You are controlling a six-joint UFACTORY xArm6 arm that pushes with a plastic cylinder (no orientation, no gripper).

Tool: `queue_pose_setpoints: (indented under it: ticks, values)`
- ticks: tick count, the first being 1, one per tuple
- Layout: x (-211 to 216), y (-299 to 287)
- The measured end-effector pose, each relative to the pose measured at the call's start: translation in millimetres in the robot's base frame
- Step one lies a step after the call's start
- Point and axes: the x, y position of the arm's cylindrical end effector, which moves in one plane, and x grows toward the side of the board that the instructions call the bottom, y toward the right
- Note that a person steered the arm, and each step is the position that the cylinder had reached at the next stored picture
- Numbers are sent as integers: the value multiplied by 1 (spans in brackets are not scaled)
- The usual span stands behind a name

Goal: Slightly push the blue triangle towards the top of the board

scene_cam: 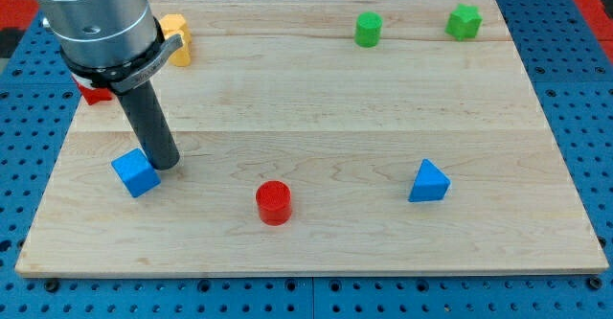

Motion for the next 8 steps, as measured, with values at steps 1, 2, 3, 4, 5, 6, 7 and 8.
queue_pose_setpoints:
  ticks: [1, 2, 3, 4, 5, 6, 7, 8]
  values:
    - [-17, -1]
    - [-6, -22]
    - [12, 3]
    - [8, 116]
    - [8, 244]
    - [5, 347]
    - [45, 373]
    - [68, 352]
